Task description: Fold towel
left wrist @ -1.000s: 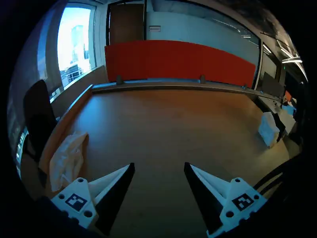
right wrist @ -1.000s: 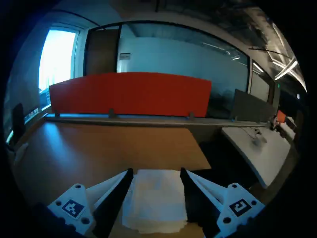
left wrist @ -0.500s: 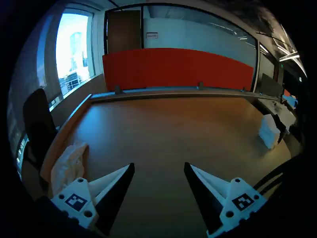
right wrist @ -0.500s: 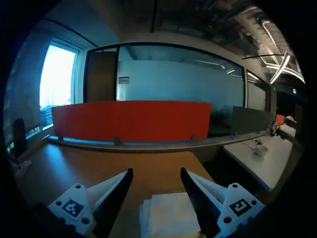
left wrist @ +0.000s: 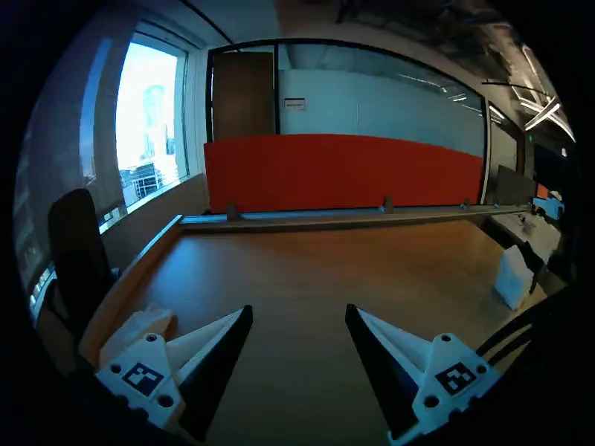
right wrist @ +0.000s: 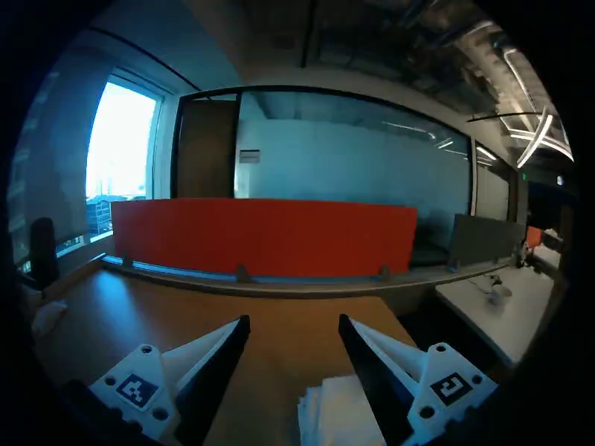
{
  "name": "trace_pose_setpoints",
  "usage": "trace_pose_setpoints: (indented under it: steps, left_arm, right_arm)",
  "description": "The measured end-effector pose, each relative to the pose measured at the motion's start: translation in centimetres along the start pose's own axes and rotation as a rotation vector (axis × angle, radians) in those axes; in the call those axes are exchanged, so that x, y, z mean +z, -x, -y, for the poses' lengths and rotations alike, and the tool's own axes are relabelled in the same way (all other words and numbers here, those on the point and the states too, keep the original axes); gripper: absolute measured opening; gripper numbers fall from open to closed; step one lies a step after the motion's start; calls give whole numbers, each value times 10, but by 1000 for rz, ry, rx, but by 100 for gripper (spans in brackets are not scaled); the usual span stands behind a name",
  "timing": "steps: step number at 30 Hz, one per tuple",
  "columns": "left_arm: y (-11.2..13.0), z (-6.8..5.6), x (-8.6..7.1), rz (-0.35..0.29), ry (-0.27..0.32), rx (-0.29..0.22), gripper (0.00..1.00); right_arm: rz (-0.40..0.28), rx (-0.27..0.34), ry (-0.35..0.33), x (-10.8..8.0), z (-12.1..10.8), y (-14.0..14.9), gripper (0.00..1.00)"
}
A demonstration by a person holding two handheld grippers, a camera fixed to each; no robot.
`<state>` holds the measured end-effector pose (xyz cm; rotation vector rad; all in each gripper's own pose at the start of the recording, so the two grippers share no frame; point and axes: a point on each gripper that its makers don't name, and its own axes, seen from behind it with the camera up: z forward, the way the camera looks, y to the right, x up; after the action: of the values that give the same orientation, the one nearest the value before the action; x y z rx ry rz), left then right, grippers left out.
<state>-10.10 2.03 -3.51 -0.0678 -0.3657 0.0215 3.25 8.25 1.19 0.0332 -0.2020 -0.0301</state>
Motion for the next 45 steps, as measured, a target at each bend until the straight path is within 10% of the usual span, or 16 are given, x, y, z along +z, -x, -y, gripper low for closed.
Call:
trace_pose_setpoints:
  steps: [18,45]
  left_arm:
    - [-64,12,20,-167,17,-63,92]
    - [-61,18,26,-265,-20,-17,92]
  right_arm:
    - [-53,13,-87,6,106,-32,92]
    - [-56,40,-85,-8,147,-57,92]
